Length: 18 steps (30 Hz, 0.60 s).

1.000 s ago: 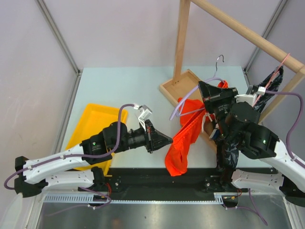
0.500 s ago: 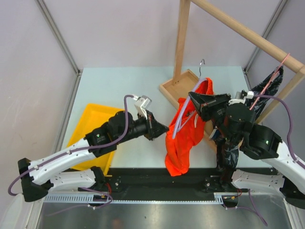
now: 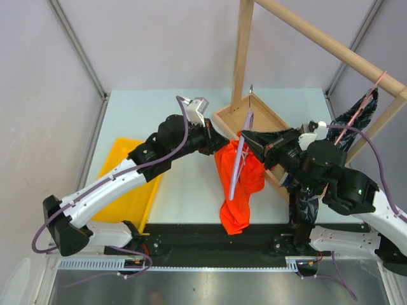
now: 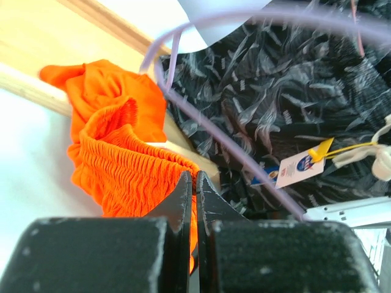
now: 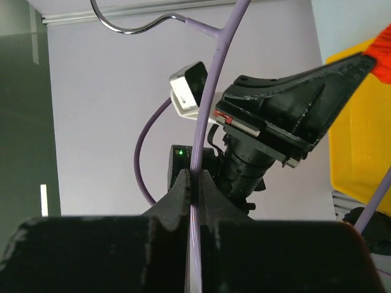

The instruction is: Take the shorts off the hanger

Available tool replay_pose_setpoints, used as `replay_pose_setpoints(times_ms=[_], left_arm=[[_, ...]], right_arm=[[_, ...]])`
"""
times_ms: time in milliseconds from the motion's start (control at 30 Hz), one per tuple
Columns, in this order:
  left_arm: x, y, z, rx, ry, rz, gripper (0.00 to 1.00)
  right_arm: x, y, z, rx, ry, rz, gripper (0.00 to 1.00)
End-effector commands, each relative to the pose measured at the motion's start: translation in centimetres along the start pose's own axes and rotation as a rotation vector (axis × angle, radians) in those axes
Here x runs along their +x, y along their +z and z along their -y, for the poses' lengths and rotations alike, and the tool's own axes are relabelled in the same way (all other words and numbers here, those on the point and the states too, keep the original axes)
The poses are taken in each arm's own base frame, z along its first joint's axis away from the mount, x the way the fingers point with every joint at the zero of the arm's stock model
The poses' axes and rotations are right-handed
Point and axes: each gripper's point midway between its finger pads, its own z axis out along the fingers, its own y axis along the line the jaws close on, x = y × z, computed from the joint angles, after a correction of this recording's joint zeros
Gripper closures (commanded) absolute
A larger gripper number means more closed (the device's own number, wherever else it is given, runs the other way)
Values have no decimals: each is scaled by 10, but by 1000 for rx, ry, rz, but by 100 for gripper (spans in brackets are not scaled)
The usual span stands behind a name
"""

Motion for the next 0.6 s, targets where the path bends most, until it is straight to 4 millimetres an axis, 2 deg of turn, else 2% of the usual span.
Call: replay_pose_setpoints(times_ms=[0, 33, 67, 167, 200, 267, 400, 467, 500, 567], left_arm=[[-24, -28, 12, 33, 36, 79, 100], [-20, -33, 10, 32, 32, 78, 100], [-25, -49, 15, 48, 29, 109, 100], [10, -60, -9, 12, -14, 68, 100], [8, -74, -6, 27, -27, 93, 100], [19, -82, -15, 7, -32, 91, 100], [15, -109, -20, -28, -14, 115, 100], [7, -118, -21, -48, -10, 154, 100], [3, -121, -21, -54, -9, 169, 100], [-2, -130, -20, -53, -9, 195, 100]], right_arm=[[2, -17, -54, -195, -76, -25, 100], [1, -16, -51, -195, -137, -13, 100], [-3, -16, -52, -201, -170, 11, 100], [-10, -12, -56, -233, -335, 73, 100], [-13, -10, -56, -232, -362, 93, 100], [-23, -6, -55, -222, -425, 158, 100], [-36, -6, -74, -279, -507, 255, 100], [-45, -6, -80, -286, -548, 318, 100], [-48, -8, -88, -310, -536, 344, 100], [-60, -10, -91, -301, -520, 414, 100]])
